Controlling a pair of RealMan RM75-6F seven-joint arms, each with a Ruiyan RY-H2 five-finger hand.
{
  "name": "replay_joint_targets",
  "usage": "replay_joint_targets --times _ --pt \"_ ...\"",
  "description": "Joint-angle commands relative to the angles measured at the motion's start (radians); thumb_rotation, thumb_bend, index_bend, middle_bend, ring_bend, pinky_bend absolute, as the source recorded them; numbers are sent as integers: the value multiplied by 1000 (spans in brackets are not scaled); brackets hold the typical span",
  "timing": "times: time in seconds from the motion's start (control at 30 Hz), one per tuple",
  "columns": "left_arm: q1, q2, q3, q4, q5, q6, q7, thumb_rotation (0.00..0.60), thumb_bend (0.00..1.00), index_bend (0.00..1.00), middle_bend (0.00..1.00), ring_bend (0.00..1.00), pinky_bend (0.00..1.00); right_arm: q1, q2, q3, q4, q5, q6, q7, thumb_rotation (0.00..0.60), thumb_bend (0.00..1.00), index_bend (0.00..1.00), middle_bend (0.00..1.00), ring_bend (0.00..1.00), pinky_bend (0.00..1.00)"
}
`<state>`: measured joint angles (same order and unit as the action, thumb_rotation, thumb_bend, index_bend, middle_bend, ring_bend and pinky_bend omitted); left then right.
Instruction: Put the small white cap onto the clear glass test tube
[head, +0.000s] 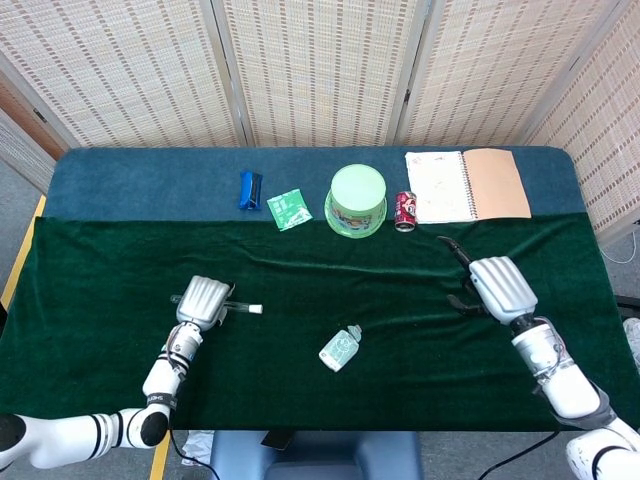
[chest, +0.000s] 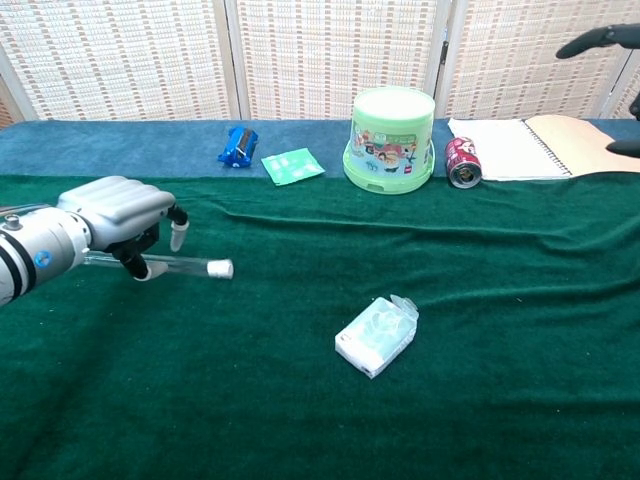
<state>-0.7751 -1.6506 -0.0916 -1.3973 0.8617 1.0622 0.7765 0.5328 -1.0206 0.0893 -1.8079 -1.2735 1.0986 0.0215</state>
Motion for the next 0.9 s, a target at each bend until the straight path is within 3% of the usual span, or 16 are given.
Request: replay_joint_targets --times 0.03,0.2,0.33,0.47,0.57,0.67,0.77,0.9 --pt "5 5 -2 -12 0 8 -1 600 440 309 908 835 877 -18 -2 -6 19 13 -3 14 600 375 66 953 1000 1000" --pt "28 53 -11 -75 14 47 -20 600 371 179 830 753 877 -55 7 -14 53 30 0 50 600 376 64 937 1000 1000" --pt "82 133 -40 -162 65 122 -129 600 369 191 734 684 867 -92 39 -23 68 17 16 86 600 376 67 799 991 990" --pt "154 222 -46 -242 142 198 -261 600 373 224 619 593 738 -132 59 -37 87 -14 57 90 600 370 147 575 763 810" --pt "209 286 -26 -290 200 246 -328 600 378 229 512 479 595 -169 53 -47 108 -33 112 47 600 369 192 395 496 560" --pt "266 335 1 -326 256 300 -377 600 379 229 428 385 468 -208 41 -54 124 -56 171 32 600 369 193 264 319 371" --pt "325 374 36 -356 319 367 -407 600 379 231 384 334 364 -249 30 -61 141 -86 236 29 600 369 193 214 256 288" --pt "407 404 82 -386 404 465 -430 600 380 240 364 311 300 -311 15 -69 159 -121 326 53 600 369 194 211 250 275"
